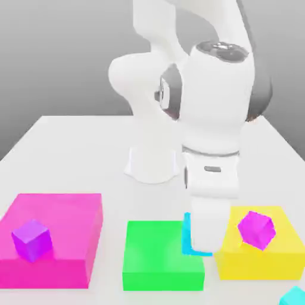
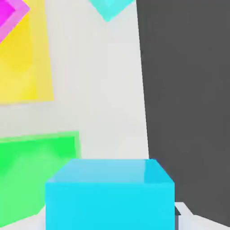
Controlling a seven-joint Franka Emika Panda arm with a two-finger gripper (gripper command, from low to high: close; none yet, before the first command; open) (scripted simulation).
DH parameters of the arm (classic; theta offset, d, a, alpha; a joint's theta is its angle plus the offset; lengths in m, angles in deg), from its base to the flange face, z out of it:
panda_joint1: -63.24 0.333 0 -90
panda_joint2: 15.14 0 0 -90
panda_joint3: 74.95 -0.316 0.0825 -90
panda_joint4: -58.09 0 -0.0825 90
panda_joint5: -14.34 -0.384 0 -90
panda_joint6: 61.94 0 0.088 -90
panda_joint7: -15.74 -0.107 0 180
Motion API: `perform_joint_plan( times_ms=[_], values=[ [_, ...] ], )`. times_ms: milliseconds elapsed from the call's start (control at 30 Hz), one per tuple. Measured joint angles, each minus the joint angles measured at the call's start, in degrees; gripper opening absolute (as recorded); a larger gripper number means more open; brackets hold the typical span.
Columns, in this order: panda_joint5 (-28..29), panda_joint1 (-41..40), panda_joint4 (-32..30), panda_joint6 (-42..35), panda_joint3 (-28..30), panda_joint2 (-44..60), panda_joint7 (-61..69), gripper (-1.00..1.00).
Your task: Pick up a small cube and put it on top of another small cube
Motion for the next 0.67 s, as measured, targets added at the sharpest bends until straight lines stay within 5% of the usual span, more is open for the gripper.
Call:
perform_joint_plan(
  times_ms=[367,533,567,667],
  values=[
    [-2.1,-19.5,2.1,-7.7,9.4,-3.7,-17.8,-1.0],
    [-7.6,-23.4,0.1,-0.6,6.2,2.5,-15.8,-1.0],
    [-8.5,-23.4,-0.3,0.8,5.9,3.7,-15.2,1.0],
    [-8.5,-23.4,-0.3,0.8,5.9,3.7,-15.2,1.0]
  ],
)
